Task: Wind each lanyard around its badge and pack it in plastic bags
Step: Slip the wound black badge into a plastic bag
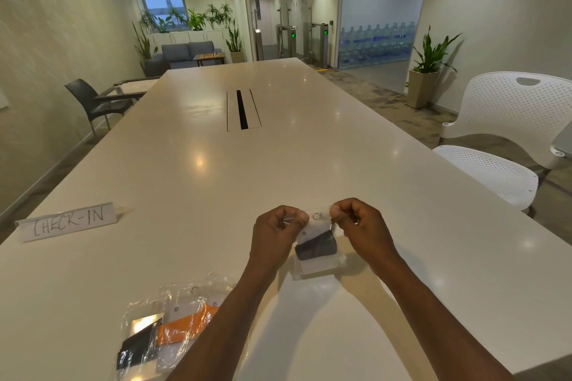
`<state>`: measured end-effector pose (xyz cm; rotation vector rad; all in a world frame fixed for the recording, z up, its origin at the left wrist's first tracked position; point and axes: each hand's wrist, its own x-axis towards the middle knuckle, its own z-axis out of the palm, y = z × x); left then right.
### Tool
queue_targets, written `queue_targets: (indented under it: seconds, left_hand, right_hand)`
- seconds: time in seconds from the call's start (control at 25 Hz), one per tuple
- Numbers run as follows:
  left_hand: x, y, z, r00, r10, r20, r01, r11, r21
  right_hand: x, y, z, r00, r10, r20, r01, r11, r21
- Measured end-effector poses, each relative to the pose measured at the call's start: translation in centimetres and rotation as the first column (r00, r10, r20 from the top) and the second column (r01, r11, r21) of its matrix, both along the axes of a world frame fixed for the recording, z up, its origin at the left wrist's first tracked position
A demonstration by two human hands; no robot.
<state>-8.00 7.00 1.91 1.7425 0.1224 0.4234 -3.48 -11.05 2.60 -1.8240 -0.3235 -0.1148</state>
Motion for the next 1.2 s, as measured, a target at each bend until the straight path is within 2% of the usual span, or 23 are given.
queue_targets:
  seconds: [0.12, 0.48, 0.64, 0.84, 1.2]
  left_hand:
    - [0.0, 0.0, 0.0, 1.0, -0.01, -0.001, 0.01, 1.0, 0.004]
    - [0.0, -0.3, 0.5, 0.994, -0.032, -0.101, 0.014, 0.984, -0.178]
    - [-0.9, 0.3, 1.0, 0.98, -0.062, -0.188, 0.006, 0.959, -0.284]
    - [-2.7, 1.7, 1.4, 0.976, 0.017, -0.215, -0.058, 0.981, -0.187]
    - [-6.8, 5.7, 2.0, 0.949, 0.177, -0.26, -0.206, 0.975, -0.088]
  right_hand:
    - [-0.3, -0.2, -0.6, 0.999, 0.046, -0.021, -0.047, 0.998, -0.037]
    - [-0.7, -0.5, 0.6, 0.991, 0.104, -0.081, -0.094, 0.989, 0.119]
    - [-0.9, 0.0, 0.5, 0.975, 0.152, -0.162, -0.112, 0.966, 0.232]
    - [-1.4, 1.1, -0.2, 0.965, 0.148, -0.215, -0.086, 0.958, 0.274]
    - [-3.8, 5.5, -2.3, 0.862, 0.378, -0.337, -0.277, 0.909, 0.312]
